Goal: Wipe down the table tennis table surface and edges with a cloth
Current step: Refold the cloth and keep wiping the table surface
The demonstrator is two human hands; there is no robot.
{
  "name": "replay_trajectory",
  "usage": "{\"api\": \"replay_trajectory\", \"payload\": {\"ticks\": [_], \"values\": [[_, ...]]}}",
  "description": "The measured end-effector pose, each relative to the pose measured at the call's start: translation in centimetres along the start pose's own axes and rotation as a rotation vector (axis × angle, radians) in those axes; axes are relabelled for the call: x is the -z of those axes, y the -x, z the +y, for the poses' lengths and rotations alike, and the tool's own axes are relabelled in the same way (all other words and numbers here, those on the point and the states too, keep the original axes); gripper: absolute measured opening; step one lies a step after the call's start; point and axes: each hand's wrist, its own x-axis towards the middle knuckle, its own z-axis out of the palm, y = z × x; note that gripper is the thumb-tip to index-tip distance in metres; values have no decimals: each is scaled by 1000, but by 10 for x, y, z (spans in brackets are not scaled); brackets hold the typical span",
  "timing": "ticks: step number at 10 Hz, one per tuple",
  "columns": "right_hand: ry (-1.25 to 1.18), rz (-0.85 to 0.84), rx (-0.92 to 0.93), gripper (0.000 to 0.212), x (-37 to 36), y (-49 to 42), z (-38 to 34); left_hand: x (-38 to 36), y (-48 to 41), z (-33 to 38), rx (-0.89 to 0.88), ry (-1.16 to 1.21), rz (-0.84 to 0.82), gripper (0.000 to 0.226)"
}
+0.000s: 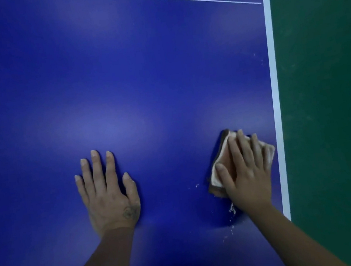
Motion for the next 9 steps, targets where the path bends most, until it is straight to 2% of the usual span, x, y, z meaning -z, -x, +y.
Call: {"api": "replay_trajectory", "payload": {"ticks": [1,2,3,5,6,7,8,9], "values": [[-11,71,-127,74,5,-60,-1,0,-1,1,-6,-7,4,62],[-40,64,-219,75,4,-116,-19,0,-1,2,6,-10,4,62],[-10,56,-49,74,-6,-107,-48,3,-2,5,8,-3,0,62],[-97,-43,347,75,-20,30,-75,4,0,2,2,-11,5,62],[-87,-78,503,76,-16,21,-62,3,0,1,-1,-10,12,61],[-89,-37,447,73,-5,-39,-34,2,0,1,-3,-18,19,61],[-35,36,180,73,6,-84,15,2,0,-1,0,-26,27,60],[7,19,-7,76,14,-84,52,4,-1,2,11,-21,13,61]]}}
